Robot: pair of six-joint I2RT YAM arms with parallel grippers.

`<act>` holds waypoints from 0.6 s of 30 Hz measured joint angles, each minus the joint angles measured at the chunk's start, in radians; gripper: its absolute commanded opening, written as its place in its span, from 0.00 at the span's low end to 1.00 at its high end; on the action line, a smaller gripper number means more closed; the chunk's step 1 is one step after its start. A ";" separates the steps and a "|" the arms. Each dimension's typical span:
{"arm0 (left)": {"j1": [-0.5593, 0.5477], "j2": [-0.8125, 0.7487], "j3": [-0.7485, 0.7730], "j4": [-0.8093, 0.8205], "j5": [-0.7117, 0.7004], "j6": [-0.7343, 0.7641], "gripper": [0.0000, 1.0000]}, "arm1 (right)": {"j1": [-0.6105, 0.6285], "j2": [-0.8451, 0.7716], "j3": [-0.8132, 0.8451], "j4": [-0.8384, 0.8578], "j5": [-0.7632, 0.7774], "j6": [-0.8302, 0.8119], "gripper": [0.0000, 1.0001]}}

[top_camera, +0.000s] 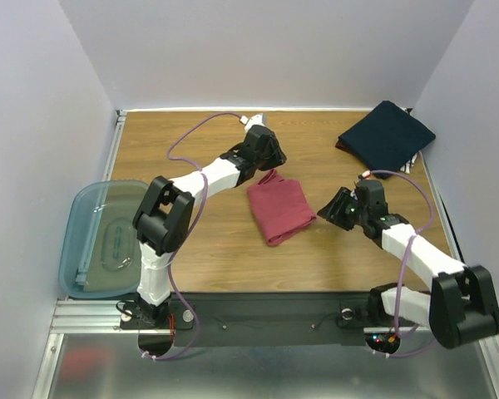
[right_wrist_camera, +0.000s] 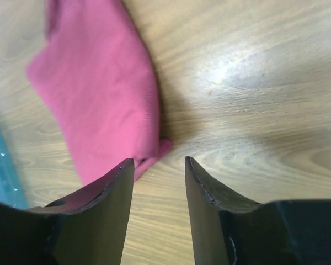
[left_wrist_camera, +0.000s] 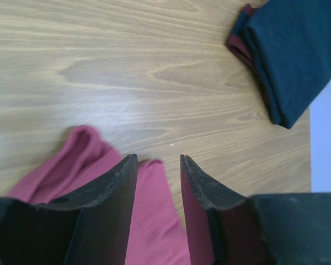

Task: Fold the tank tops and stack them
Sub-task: Fold the tank top

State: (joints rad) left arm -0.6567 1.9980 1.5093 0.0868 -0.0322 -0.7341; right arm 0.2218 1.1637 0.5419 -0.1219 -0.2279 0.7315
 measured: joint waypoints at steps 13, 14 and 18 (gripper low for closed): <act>0.023 -0.138 -0.137 -0.063 -0.043 0.055 0.09 | 0.227 -0.034 0.164 -0.075 0.105 -0.008 0.34; 0.023 -0.131 -0.137 -0.071 -0.043 0.064 0.08 | 0.243 0.000 0.166 -0.066 0.105 -0.005 0.33; 0.023 -0.093 -0.137 -0.102 -0.048 0.098 0.07 | 0.265 0.141 0.143 -0.039 0.132 0.010 0.27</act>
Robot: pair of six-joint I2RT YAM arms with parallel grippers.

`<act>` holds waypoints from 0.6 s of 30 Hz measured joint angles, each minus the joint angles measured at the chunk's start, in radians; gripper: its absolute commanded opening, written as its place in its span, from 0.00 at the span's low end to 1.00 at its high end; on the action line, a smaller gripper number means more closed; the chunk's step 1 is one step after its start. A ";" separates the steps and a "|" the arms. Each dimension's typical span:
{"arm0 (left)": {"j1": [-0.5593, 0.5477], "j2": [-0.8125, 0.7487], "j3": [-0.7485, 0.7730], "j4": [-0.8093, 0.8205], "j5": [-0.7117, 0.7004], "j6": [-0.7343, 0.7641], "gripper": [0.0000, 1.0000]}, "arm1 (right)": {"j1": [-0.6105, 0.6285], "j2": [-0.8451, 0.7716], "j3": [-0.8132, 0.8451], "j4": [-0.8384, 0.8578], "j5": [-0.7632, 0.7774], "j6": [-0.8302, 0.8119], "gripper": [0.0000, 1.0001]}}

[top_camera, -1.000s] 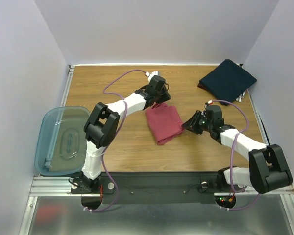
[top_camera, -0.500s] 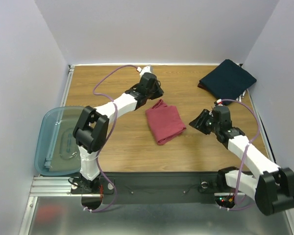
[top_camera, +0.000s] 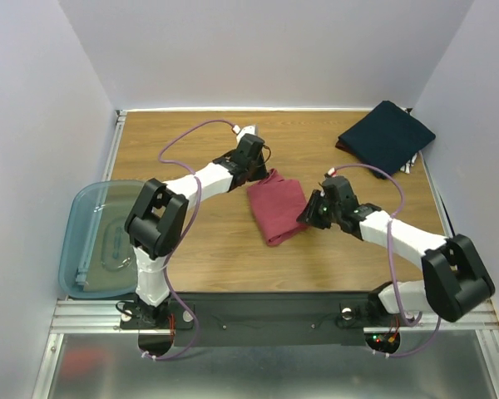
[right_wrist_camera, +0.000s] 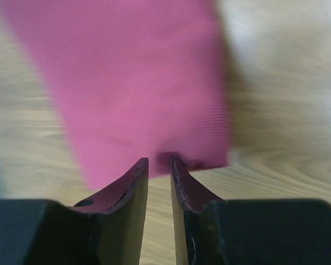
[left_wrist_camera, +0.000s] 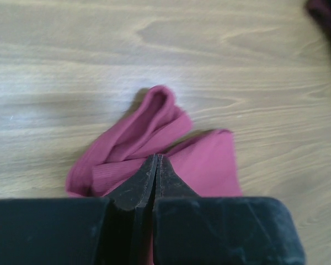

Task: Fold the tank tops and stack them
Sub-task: Fold the tank top

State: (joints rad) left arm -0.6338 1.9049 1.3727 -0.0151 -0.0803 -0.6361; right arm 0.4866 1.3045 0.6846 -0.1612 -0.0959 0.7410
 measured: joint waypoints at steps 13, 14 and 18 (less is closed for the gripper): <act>0.000 0.134 -0.027 0.003 -0.011 0.013 0.00 | -0.051 0.186 -0.023 0.075 0.029 0.036 0.22; 0.000 0.127 -0.042 0.018 -0.013 0.003 0.00 | -0.063 0.200 -0.011 0.079 0.027 0.033 0.22; -0.002 0.059 -0.171 0.097 -0.016 -0.060 0.00 | -0.122 0.323 0.120 0.076 0.010 0.006 0.22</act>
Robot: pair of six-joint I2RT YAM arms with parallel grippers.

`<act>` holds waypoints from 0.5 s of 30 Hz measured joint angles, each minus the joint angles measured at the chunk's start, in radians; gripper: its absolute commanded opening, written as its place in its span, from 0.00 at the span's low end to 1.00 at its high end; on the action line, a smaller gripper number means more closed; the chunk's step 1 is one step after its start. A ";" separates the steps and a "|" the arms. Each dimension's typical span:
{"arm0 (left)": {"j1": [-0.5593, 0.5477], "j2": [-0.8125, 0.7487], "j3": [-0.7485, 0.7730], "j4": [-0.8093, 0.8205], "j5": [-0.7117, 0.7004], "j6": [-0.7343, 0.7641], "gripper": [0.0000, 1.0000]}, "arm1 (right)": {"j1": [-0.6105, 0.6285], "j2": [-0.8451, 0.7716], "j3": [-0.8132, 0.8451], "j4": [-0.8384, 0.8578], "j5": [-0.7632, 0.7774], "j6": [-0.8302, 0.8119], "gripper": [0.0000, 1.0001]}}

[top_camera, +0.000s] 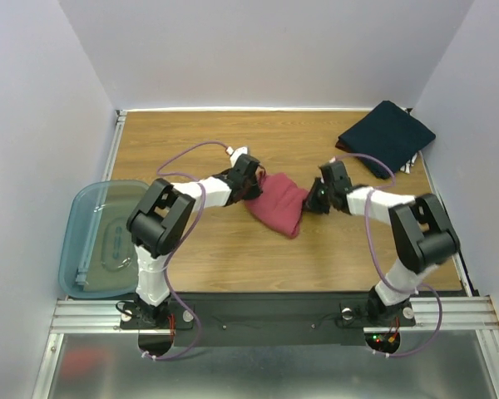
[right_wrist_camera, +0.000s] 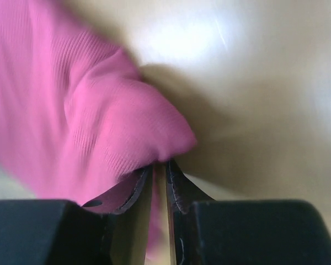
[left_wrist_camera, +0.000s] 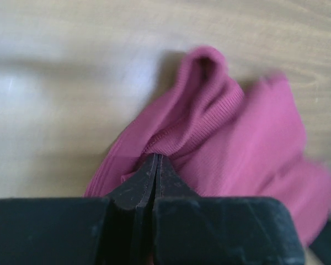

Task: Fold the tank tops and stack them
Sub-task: Fold the tank top

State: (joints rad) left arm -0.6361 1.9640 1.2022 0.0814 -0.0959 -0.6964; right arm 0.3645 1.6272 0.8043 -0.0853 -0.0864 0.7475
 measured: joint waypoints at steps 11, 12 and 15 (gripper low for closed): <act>-0.098 -0.349 -0.392 0.049 0.001 -0.185 0.33 | -0.014 0.415 0.537 -0.018 -0.085 -0.121 0.56; -0.095 -0.373 -0.392 0.043 -0.007 -0.187 0.33 | -0.014 0.413 0.545 -0.034 -0.068 -0.133 0.59; -0.089 -0.436 -0.375 0.030 -0.026 -0.179 0.32 | -0.020 0.388 0.546 -0.084 -0.018 -0.151 0.63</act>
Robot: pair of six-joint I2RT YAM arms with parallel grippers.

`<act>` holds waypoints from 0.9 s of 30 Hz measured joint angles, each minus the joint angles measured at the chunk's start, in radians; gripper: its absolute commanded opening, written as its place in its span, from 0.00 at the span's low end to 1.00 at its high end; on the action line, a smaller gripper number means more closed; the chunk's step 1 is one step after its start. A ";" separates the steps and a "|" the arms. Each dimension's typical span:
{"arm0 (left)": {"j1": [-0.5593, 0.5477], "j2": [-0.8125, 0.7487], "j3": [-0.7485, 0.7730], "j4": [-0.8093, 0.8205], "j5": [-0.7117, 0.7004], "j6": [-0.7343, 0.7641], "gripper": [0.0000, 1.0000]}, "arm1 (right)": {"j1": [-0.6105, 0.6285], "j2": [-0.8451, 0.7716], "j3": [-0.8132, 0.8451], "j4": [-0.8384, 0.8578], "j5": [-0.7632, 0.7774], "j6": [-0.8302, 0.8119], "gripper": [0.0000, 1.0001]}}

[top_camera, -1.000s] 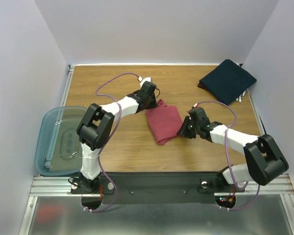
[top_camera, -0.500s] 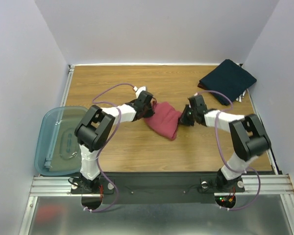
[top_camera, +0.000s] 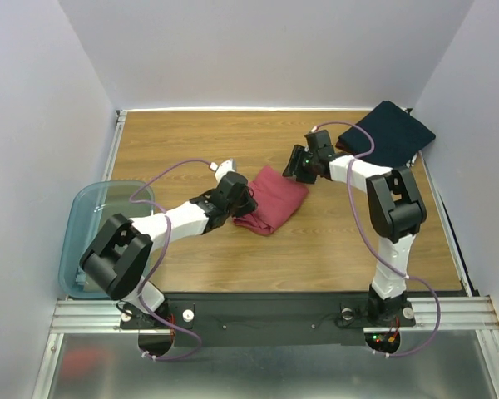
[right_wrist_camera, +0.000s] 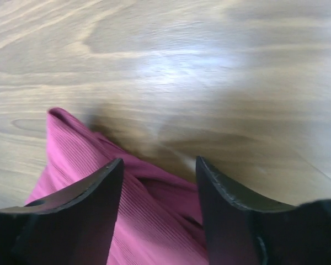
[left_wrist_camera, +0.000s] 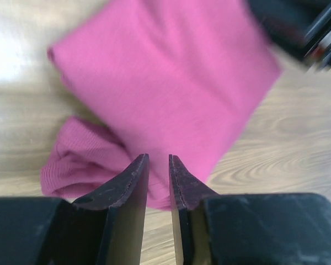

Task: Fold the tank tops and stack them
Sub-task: Fold the tank top, then neatly place the folded tank top to the corner

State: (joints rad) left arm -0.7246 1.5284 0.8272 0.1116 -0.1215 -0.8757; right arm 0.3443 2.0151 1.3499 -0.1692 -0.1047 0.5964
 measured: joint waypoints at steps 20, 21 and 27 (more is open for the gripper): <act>0.026 0.245 0.266 -0.111 -0.092 0.151 0.24 | 0.007 -0.433 -0.521 0.022 0.019 0.087 0.79; 0.027 0.270 0.266 -0.119 -0.093 0.155 0.22 | 0.013 -0.432 -0.525 0.046 0.013 0.097 0.79; 0.033 0.298 0.230 -0.093 -0.088 0.153 0.11 | 0.042 -0.428 -0.585 0.190 -0.018 0.166 0.78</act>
State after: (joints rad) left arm -0.6914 1.8267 1.0569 0.0189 -0.2092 -0.7231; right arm 0.3862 1.5867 0.7647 0.0204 -0.1226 0.7620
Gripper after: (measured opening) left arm 0.152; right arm 0.784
